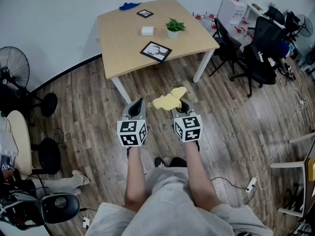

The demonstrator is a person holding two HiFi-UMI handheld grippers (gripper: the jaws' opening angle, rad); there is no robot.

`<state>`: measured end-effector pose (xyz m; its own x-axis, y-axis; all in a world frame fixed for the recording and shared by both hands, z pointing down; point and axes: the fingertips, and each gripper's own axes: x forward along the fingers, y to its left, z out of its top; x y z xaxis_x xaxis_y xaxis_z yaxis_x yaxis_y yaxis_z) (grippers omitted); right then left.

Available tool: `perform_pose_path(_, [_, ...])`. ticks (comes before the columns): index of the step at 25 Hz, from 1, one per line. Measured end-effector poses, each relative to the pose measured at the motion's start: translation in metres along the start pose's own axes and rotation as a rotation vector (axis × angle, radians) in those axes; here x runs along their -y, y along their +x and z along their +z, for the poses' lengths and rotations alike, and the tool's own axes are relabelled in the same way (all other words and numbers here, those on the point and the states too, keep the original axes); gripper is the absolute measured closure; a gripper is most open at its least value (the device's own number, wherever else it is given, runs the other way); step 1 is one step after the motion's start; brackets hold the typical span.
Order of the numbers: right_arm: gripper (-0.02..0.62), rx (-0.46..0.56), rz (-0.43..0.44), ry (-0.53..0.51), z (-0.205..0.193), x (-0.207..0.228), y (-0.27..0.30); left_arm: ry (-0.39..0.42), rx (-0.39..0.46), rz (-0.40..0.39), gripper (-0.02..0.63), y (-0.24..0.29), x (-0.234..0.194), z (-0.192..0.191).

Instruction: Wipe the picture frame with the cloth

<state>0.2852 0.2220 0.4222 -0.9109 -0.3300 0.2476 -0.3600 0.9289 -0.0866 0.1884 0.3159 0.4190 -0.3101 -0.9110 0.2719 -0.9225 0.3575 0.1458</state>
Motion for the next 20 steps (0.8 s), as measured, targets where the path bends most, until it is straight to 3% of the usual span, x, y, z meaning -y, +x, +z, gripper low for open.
perform_pose_path(20, [0.529,0.049,-0.094,0.019,0.000,0.008,0.027,-0.033,-0.016,0.036,0.554,0.001,-0.058,-0.013])
